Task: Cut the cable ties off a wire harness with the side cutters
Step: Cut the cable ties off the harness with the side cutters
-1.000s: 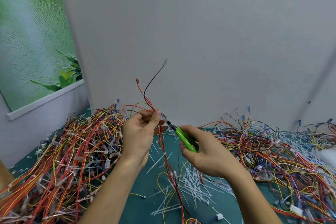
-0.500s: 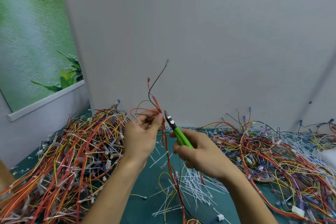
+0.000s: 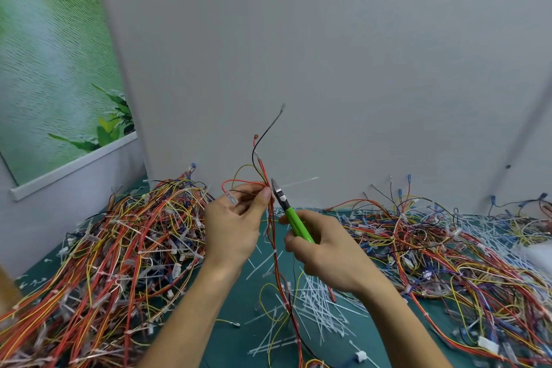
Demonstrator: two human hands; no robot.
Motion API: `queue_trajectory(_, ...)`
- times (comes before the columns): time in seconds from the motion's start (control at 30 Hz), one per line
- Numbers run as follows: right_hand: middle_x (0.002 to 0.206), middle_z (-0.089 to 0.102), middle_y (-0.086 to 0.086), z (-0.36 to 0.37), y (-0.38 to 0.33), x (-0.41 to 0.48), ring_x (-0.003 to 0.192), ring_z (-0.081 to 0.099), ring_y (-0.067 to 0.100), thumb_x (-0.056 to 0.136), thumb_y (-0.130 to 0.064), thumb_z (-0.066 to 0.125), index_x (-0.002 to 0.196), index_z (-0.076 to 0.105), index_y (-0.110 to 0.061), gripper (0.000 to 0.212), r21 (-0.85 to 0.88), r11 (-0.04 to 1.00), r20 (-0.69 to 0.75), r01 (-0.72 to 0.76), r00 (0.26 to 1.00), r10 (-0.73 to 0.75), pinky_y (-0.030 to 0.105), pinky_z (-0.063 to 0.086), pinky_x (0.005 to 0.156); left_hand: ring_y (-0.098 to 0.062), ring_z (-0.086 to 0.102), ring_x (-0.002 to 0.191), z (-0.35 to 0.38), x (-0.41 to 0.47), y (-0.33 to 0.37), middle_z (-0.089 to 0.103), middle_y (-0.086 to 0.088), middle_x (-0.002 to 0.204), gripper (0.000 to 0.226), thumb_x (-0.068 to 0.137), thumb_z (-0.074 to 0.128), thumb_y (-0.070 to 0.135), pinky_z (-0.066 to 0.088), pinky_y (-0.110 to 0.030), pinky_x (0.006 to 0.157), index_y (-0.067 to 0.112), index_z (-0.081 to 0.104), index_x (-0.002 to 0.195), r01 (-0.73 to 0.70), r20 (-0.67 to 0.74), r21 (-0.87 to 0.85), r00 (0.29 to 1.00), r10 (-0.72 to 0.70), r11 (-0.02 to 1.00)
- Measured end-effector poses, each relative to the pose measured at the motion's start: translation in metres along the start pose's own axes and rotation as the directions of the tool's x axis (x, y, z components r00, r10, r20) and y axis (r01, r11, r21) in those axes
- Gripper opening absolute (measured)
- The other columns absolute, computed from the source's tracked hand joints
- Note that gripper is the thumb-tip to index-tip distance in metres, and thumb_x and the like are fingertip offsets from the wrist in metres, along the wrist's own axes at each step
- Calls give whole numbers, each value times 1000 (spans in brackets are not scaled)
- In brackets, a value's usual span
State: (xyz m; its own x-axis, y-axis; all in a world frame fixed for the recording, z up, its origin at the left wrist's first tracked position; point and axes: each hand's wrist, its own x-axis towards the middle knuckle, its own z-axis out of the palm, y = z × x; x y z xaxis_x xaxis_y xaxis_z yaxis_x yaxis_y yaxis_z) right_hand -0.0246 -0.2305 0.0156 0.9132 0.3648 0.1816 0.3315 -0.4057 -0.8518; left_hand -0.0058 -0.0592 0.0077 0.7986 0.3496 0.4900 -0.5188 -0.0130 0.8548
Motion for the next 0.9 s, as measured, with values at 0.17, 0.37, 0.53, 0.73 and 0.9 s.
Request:
queue_trajectory(0.17, 94, 66, -2, 0, -1, -2, 69, 57, 1, 99, -27, 61, 123, 60, -28, 24, -58, 998, 25, 14, 1000, -13, 23, 50, 67, -12, 76, 84, 2, -2, 0, 78, 5, 86, 20, 89, 76, 16, 56, -15, 74, 35, 79, 87, -6, 28, 2, 1000, 5, 1000)
queue_trajectory(0.37, 77, 66, -17, 5, -1, -1, 63, 58, -3, 102, -42, 58, 110, 62, -30, 15, 23, 999, 5, 28, 1000, -28, 18, 44, 63, -10, 75, 82, 2, -1, 0, 78, 5, 84, 19, 89, 76, 12, 55, -14, 72, 30, 78, 82, 1, 43, -1, 999, -1, 1000)
queue_trajectory(0.53, 67, 59, -15, 8, 1, 0, 59, 49, 1, 102, -39, 59, 100, 64, -26, 15, 49, 998, -36, 47, 998, -45, 24, 41, 59, -9, 75, 79, 1, -1, 1, 78, 4, 83, 12, 89, 76, 9, 55, -14, 71, 20, 76, 86, 25, 37, -11, 999, -25, 1000)
queue_trajectory(0.73, 69, 56, -9, 9, 1, 1, 61, 49, 6, 102, -38, 58, 100, 65, -26, 14, 31, 998, -40, 51, 998, -49, 31, 44, 60, -7, 74, 79, 1, -1, 0, 77, 6, 83, 15, 89, 75, 7, 54, -13, 70, 21, 74, 86, 9, 43, -15, 999, -9, 1000)
queue_trajectory(0.9, 73, 65, -14, 9, 2, 1, 62, 58, 1, 103, -38, 58, 105, 64, -30, 11, 25, 999, -6, 43, 999, -42, 26, 49, 62, -6, 72, 79, 3, -2, -4, 75, 9, 82, 13, 91, 73, 10, 54, -14, 69, 22, 71, 88, 2, 43, 19, 999, -3, 1000)
